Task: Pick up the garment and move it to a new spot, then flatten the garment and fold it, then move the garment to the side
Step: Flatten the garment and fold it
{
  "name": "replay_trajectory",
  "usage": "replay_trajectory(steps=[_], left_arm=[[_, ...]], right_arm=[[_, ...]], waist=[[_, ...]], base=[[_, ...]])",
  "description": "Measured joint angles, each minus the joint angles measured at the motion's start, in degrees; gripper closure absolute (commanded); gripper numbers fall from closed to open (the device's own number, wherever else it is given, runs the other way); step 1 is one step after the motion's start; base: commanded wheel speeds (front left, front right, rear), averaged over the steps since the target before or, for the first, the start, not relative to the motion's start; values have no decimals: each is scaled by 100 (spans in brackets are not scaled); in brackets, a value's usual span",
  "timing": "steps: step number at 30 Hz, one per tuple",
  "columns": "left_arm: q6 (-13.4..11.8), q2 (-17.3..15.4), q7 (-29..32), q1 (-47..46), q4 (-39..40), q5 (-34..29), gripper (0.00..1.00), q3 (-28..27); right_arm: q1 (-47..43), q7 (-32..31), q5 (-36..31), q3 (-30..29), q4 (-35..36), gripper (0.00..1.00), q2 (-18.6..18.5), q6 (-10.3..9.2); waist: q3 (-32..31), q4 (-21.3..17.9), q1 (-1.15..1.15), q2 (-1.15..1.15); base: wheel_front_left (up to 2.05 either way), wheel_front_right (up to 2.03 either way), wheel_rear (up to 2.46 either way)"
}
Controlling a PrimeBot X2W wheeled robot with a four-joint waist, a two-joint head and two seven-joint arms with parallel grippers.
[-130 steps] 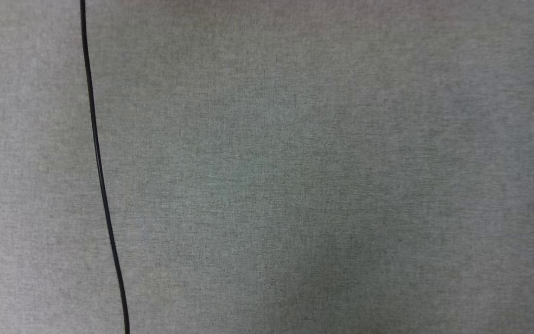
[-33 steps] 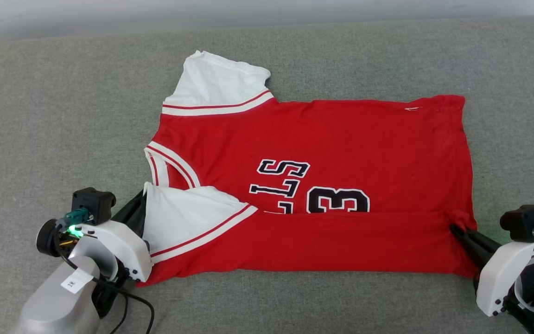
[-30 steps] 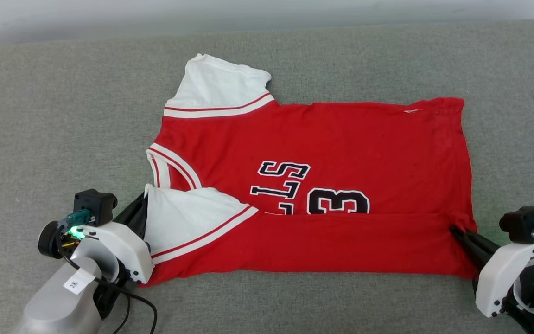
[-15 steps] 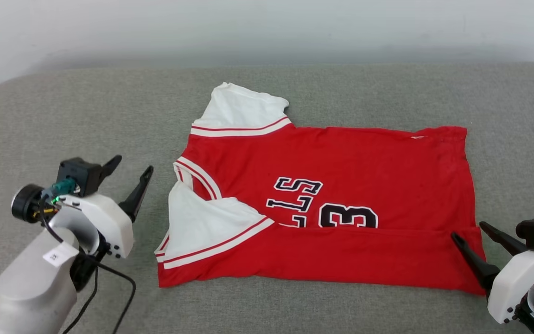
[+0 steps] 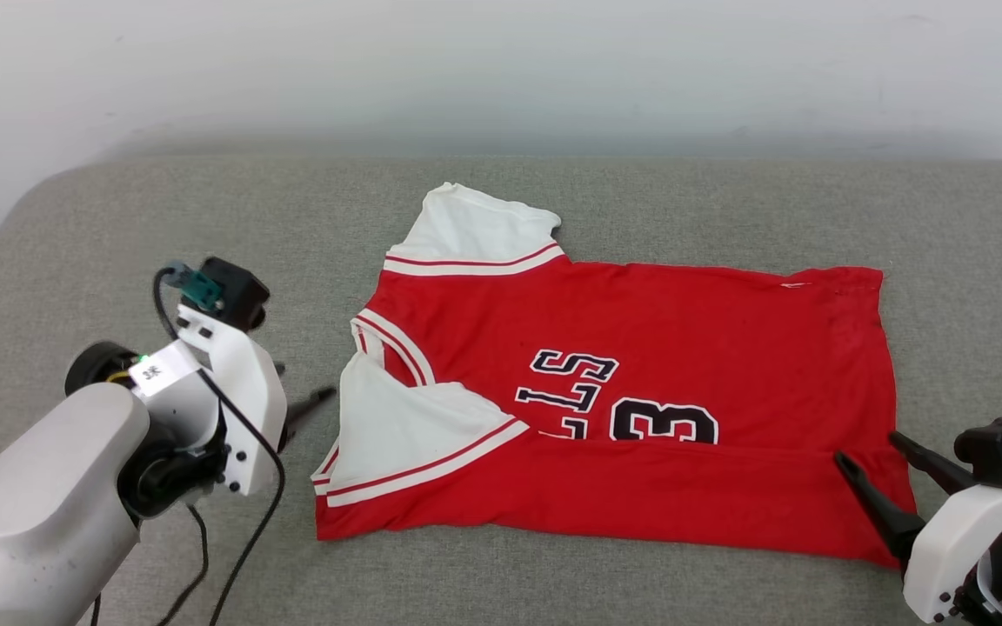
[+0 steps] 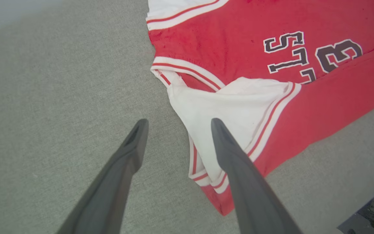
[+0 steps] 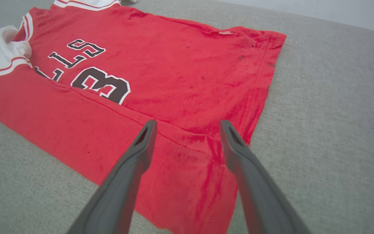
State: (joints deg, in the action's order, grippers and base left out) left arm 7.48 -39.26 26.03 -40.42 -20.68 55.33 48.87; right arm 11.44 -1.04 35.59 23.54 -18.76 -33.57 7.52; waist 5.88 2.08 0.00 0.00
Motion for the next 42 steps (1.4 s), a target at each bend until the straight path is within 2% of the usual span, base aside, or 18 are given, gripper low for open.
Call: replay_trajectory(steps=[5,9,13,24,25,26,29,32,39,42], left_arm=[[0,-71,1079,-5,94,617,0,279],[0,-82,1551,-4,53,775,0,501],[0,-10,1635,34,-107,875,0,591],[4,212,1343,153,-948,697,0,780],[9,208,1261,152,-948,622,72,825],[9,204,1177,152,-949,576,100,851],[9,190,876,165,-932,543,100,892],[5,146,600,205,-827,514,100,904],[0,34,216,206,-409,498,100,940],[0,14,137,206,-203,471,100,966]], right_arm=[[2,-63,-27,22,21,0,31,0],[28,-130,-40,57,52,0,58,0],[138,-180,-51,119,88,0,100,1],[449,-199,-116,234,120,0,101,0],[456,-199,-163,240,134,0,75,0],[462,-199,-192,240,157,0,37,0],[545,-249,-257,157,281,0,-118,0],[593,-553,-255,121,530,0,-370,1],[614,-2240,182,211,1140,0,-1140,1],[610,-2953,381,332,1246,0,-1299,0]], waist=[[29,-55,0,0],[101,-119,0,0],[212,-215,0,0],[555,-478,-1,1],[561,-487,-1,0],[556,-489,-1,1],[508,-479,-1,0],[434,-437,0,0],[267,-317,1,0],[259,-283,1,0]], base=[[0,0,0],[0,0,0],[0,0,0],[0,0,0],[0,0,0],[0,0,0],[0,0,0],[0,0,0],[0,0,0],[0,0,0]])
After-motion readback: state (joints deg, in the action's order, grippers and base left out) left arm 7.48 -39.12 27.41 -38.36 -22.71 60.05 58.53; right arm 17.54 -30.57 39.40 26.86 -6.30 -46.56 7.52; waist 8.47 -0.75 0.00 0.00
